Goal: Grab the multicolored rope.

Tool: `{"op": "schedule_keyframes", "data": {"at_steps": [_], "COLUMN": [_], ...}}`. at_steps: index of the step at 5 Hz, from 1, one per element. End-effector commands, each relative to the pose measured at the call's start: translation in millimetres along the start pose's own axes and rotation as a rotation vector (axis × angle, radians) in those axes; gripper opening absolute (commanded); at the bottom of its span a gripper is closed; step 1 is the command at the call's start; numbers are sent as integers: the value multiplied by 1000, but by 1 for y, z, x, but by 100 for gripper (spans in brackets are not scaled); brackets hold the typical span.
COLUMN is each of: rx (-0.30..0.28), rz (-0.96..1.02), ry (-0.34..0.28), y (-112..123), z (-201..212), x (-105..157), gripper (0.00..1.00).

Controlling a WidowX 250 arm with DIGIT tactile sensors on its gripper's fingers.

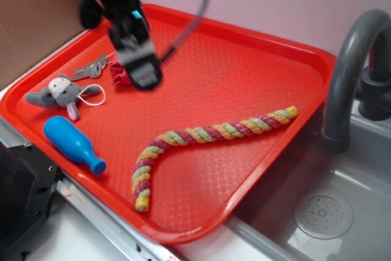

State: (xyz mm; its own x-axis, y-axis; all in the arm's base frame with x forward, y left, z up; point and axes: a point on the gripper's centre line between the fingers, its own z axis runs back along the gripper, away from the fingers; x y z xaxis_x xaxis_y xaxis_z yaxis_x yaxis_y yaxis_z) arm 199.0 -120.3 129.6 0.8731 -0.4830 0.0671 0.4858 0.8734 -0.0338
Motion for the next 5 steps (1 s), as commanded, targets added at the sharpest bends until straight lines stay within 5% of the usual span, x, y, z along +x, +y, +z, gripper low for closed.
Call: {"op": "schedule_keyframes", "data": {"at_steps": [1, 4, 5], "rx": [10, 35, 91], "rz": [-24, -99, -133], "ry": [92, 235, 247], "y": [-2, -7, -12], "z": [-56, -116, -123], "x": [9, 9, 9], "gripper": [100, 100, 0]}}
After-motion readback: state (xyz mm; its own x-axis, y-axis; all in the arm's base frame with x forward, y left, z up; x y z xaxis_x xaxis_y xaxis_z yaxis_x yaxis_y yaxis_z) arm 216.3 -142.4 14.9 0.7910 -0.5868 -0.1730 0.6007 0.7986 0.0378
